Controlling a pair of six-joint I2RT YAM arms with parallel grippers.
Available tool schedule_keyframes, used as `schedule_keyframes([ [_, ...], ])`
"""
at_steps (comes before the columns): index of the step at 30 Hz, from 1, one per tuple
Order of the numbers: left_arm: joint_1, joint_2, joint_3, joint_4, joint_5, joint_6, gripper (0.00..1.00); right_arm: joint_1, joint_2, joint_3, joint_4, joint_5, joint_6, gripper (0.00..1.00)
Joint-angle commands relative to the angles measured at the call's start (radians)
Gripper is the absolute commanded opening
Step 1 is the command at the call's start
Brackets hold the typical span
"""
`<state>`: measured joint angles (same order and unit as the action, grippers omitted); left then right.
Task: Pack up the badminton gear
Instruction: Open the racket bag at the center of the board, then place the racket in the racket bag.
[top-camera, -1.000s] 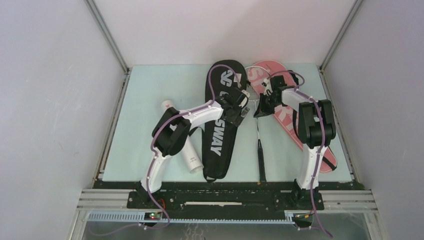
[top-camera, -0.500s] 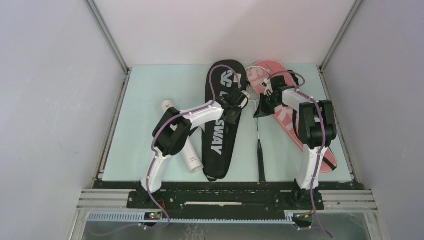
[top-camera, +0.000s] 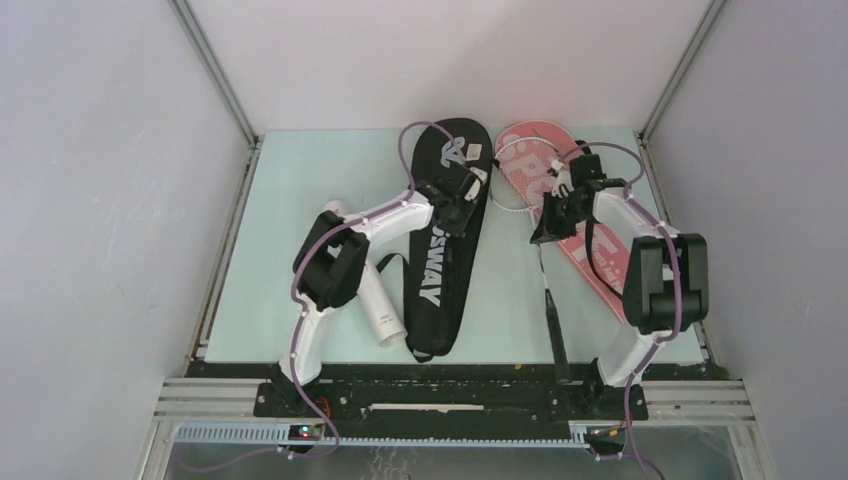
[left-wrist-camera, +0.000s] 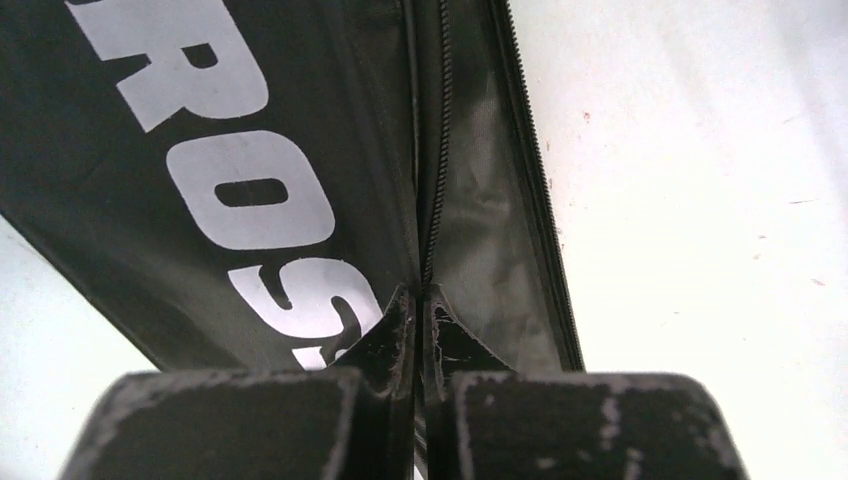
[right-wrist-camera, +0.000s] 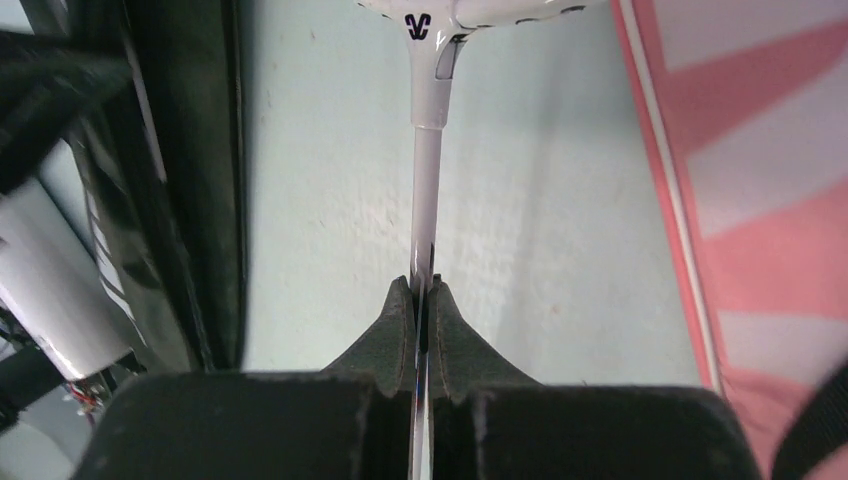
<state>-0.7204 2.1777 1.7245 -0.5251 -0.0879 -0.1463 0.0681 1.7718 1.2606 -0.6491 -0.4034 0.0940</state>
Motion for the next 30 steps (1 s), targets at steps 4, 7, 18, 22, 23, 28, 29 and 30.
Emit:
schedule_keyframes([
  [4, 0.111, -0.13, 0.076, 0.027, 0.181, -0.152, 0.0, -0.025, -0.242, -0.112, -0.064, -0.011, -0.177, 0.0],
  [7, 0.132, -0.152, 0.062, 0.059, 0.228, -0.179, 0.0, -0.028, -0.333, -0.162, -0.09, -0.021, -0.223, 0.0],
  [18, 0.191, -0.213, 0.082, 0.142, 0.308, -0.278, 0.0, -0.028, -0.402, -0.264, -0.19, -0.177, -0.356, 0.0],
  [22, 0.199, -0.218, 0.106, 0.141, 0.316, -0.284, 0.0, -0.028, -0.353, -0.275, -0.2, -0.218, -0.374, 0.0],
  [23, 0.2, -0.217, 0.112, 0.138, 0.316, -0.283, 0.0, -0.028, -0.341, -0.276, -0.201, -0.225, -0.377, 0.0],
  [28, 0.203, -0.205, 0.136, 0.135, 0.324, -0.285, 0.0, 0.005, -0.282, -0.276, -0.203, -0.22, -0.396, 0.0],
  [29, 0.203, -0.2, 0.139, 0.135, 0.329, -0.286, 0.0, 0.012, -0.27, -0.276, -0.202, -0.22, -0.396, 0.0],
  [30, 0.203, -0.197, 0.142, 0.135, 0.333, -0.289, 0.0, 0.019, -0.259, -0.274, -0.199, -0.22, -0.395, 0.0],
])
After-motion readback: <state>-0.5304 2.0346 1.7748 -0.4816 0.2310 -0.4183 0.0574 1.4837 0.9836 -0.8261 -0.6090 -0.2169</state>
